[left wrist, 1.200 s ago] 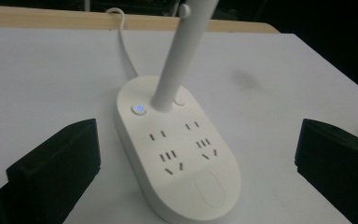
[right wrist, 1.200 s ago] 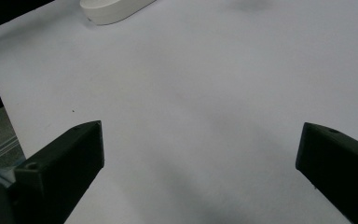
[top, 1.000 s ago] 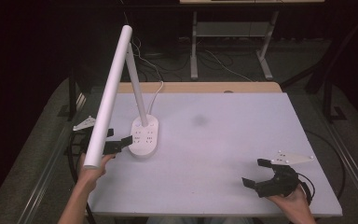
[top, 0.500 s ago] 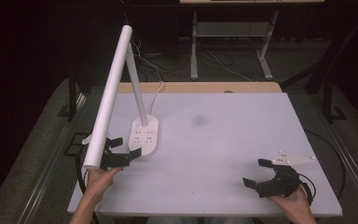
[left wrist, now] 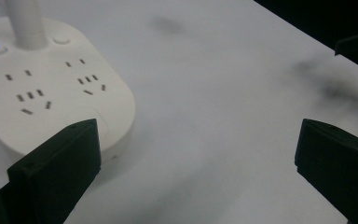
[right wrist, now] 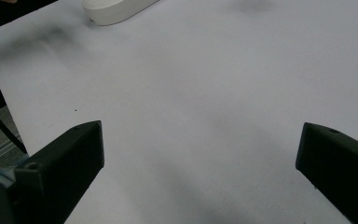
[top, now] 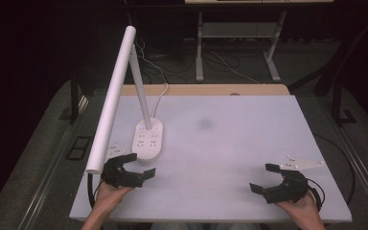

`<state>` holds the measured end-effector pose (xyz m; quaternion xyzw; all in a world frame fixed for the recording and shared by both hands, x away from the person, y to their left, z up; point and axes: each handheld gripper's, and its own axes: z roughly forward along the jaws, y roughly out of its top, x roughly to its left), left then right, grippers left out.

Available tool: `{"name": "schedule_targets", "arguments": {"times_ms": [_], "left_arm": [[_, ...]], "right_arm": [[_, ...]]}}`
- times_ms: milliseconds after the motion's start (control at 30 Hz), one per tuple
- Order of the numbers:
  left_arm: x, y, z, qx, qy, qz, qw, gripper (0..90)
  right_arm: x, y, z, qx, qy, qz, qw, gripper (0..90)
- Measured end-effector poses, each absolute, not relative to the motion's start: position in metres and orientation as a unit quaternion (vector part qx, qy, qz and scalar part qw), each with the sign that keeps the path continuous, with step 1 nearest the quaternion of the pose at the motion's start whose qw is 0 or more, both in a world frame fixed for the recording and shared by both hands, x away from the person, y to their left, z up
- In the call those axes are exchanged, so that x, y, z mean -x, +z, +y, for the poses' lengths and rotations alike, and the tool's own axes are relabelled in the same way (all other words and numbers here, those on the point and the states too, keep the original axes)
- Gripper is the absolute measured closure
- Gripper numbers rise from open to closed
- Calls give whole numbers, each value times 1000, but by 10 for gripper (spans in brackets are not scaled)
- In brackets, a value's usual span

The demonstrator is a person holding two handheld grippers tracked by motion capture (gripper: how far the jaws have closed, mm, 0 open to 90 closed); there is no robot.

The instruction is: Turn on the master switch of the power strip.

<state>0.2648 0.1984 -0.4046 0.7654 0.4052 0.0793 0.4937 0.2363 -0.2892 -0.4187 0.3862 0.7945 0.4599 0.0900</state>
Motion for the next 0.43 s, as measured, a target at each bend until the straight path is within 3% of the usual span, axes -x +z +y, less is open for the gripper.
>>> {"name": "schedule_targets", "arguments": {"times_ms": [433], "left_arm": [[-256, -426, 187, -799, 49, 374, 469, 0]], "right_arm": [[-236, -419, -290, -388, 461, 793, 90, 4]]}}
